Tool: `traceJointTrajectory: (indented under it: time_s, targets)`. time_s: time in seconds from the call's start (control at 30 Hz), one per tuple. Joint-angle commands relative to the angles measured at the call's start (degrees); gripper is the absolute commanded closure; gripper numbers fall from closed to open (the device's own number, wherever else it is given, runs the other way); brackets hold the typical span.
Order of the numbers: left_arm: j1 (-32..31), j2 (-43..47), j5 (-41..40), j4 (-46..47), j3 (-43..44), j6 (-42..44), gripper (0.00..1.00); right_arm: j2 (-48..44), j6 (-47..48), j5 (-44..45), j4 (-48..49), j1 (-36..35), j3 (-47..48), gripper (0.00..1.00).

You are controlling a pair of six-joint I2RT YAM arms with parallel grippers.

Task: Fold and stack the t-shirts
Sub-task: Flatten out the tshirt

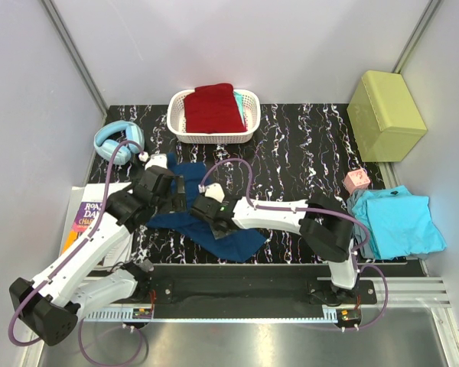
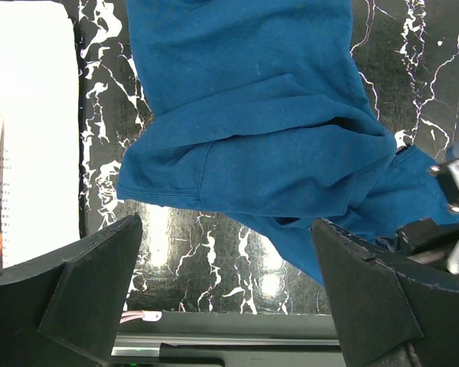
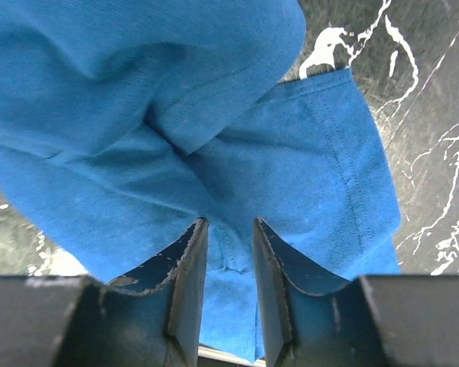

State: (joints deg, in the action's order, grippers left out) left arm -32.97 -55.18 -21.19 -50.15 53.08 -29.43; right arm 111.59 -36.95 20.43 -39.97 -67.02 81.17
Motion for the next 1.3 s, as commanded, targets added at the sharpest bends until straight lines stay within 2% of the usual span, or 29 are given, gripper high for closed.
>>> traceJointTrajectory:
  time_s: [0.0, 0.07, 0.1, 0.2, 0.47, 0.87, 1.13, 1.27]
  targets:
    - [-0.3, 0.3, 1.3, 0.9, -0.1, 0.4, 0.01, 0.9, -2.4, 2.0, -1.3, 0.4, 1.4, 0.62]
    - [-0.3, 0.2, 1.4, 0.8, -0.1, 0.5, 0.01, 0.1, -4.2, 4.9, -2.3, 0.6, 1.1, 0.50]
    - [-0.3, 0.2, 1.3, 0.8, -0.1, 0.5, 0.01, -1.4, -4.9, 6.0, -3.8, 0.8, 0.9, 0.38]
    - [-0.3, 0.6, 1.5, 0.9, -0.1, 0.6, 0.01, -5.9, -7.2, 7.7, -4.3, 3.1, -1.8, 0.31]
    - [-0.7, -0.7, 1.8, 1.2, 0.6, 0.6, 0.01, -8.0, -5.8, 8.3, -4.3, 9.3, -7.2, 0.36]
    - [-0.9, -0.6, 1.9, 1.0, -0.1, 0.8, 0.01, -5.2, -5.6, 5.3, -2.0, 9.9, -8.3, 0.52]
    - [-0.9, -1.4, 1.9, 1.1, 0.4, 1.0, 0.01, -2.7, -5.3, 1.7, -1.4, 10.2, -7.3, 0.51]
    - [-0.9, -2.0, 2.0, 1.1, 0.5, 1.2, 0.01, -2.3, -5.4, 0.8, -1.4, 10.2, -6.9, 0.54]
